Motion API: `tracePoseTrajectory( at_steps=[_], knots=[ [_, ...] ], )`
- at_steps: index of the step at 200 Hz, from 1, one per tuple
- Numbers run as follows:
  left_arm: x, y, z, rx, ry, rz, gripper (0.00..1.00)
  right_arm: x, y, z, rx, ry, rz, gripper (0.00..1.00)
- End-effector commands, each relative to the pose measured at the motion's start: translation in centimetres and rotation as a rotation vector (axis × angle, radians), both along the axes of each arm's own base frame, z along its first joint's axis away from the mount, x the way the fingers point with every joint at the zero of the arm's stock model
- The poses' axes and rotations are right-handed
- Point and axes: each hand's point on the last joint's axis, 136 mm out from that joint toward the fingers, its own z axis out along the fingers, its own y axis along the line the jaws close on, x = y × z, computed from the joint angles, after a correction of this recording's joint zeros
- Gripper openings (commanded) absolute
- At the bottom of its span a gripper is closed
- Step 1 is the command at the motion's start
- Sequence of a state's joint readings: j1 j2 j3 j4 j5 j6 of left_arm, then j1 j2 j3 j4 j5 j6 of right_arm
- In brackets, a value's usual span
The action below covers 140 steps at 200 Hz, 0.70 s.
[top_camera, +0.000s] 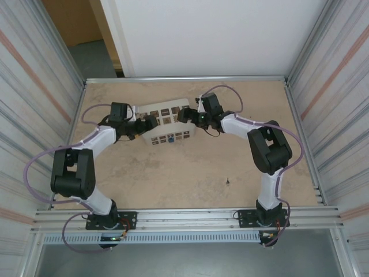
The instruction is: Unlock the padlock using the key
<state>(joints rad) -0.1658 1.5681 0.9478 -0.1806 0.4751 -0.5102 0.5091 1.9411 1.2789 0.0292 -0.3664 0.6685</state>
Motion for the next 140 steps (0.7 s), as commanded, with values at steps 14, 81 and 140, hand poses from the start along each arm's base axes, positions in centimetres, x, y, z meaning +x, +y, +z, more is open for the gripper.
tracePoseTrajectory(
  at_steps=[14, 81, 140],
  knots=[
    [-3.6, -3.0, 0.5, -0.032, 0.012, -0.096, 0.99, -3.1, 1.5, 2.1, 0.029, -0.017, 0.096, 0.99],
    [-7.4, -4.5, 0.0, -0.008, 0.019, -0.117, 0.99, -4.6, 0.7, 1.5, -0.007, -0.015, 0.090, 0.99],
    [-7.9, -3.7, -0.1, 0.023, 0.012, -0.062, 0.99, -4.1, -0.9, 1.2, -0.084, -0.030, 0.030, 0.99]
  ],
)
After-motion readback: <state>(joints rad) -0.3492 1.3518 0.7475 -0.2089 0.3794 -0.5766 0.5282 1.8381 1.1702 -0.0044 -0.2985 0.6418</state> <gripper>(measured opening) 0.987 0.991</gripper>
